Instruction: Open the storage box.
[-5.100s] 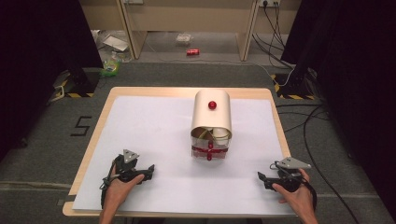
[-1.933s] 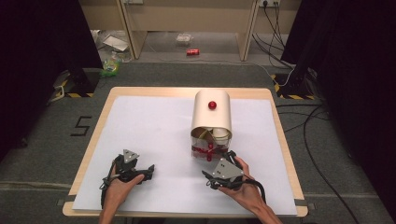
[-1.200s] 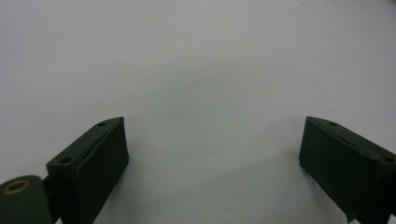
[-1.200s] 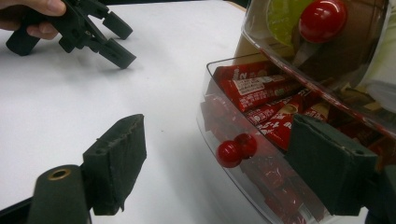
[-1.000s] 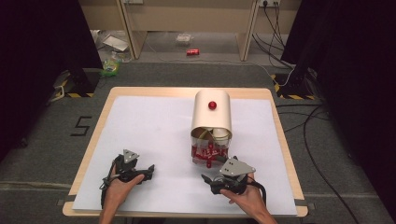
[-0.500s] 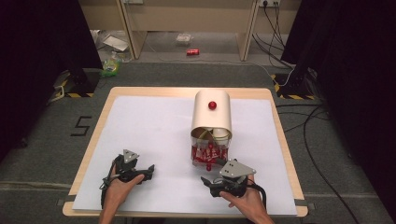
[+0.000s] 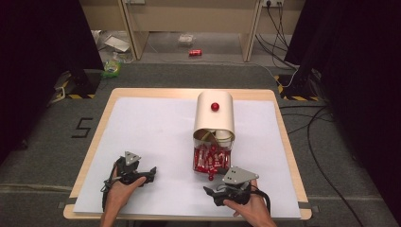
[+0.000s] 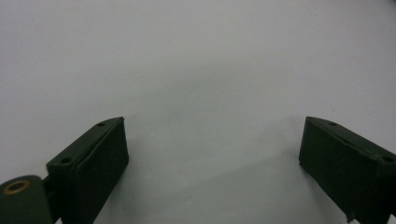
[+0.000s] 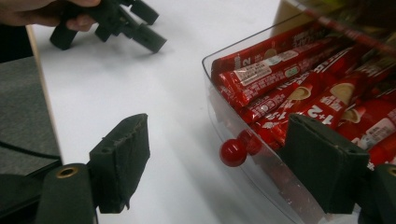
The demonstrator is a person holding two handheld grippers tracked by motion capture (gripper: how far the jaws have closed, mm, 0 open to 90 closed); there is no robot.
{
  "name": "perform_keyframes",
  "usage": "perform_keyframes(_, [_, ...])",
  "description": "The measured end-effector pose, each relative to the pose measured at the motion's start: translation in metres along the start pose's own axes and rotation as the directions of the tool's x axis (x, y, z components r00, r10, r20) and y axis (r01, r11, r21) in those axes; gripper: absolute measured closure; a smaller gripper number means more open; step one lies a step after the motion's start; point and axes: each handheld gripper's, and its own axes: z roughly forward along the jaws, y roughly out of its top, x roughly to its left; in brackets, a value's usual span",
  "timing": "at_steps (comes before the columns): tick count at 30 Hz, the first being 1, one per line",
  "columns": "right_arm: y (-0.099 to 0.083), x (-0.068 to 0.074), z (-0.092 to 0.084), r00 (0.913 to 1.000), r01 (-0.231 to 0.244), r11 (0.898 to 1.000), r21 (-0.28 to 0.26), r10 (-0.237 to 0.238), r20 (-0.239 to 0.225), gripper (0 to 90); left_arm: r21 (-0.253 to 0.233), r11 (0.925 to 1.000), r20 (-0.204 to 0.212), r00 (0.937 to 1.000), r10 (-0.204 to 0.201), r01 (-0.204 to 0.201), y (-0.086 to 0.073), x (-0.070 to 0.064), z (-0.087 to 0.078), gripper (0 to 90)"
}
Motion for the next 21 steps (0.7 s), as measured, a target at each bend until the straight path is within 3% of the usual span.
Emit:
perform_keyframes(15, [-0.011, 0.008, -0.004, 0.9952, -0.038, 0.998, 0.045, 0.042, -0.088, 26.5, 0.000, 1.0000, 0.000, 1.0000, 0.000, 0.000, 0.000, 0.000, 0.000, 7.4])
perform_keyframes(21, [-0.013, 0.012, -0.007, 0.9957, -0.032, 0.999, 0.044, 0.035, -0.086, 26.1, 0.000, 1.0000, 0.000, 1.0000, 0.000, 0.000, 0.000, 0.000, 0.000, 7.4])
